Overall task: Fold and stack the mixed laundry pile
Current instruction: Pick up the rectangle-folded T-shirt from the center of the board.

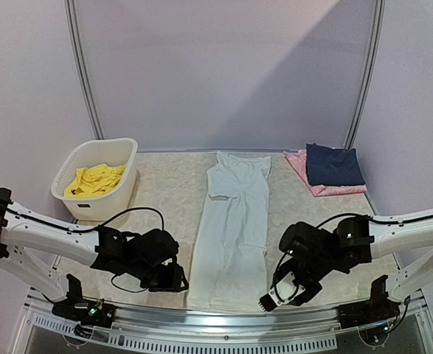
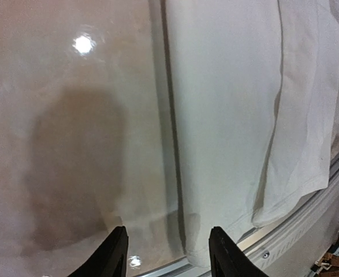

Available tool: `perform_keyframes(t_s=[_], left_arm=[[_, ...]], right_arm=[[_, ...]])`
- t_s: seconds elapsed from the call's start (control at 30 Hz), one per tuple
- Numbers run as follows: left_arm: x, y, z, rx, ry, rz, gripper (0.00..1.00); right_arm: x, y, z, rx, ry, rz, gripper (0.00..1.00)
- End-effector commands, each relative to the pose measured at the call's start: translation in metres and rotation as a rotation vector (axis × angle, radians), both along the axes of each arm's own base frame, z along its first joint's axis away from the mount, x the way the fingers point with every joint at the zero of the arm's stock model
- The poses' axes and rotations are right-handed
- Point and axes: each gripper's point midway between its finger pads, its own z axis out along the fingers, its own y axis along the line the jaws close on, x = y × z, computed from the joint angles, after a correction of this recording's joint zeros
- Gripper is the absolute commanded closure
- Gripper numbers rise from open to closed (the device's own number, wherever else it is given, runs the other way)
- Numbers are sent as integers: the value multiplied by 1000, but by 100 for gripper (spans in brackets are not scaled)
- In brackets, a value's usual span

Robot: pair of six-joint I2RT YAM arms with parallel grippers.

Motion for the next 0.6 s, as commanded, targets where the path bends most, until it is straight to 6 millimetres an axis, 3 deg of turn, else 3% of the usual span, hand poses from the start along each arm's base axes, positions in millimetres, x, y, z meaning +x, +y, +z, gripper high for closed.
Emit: perform_keyframes(t_s=[0.0, 0.23, 0.57], left_arm=[[-15, -38, 5, -154, 86, 18, 51], [-29, -31, -13, -108, 143, 68, 52], [-38, -27, -24, -80, 184, 65, 53]], right_arm=[[-1, 14, -17, -13, -158, 103, 49], [1, 30, -28, 13, -257, 137, 55], [-13, 24, -60, -82, -263, 258, 56]])
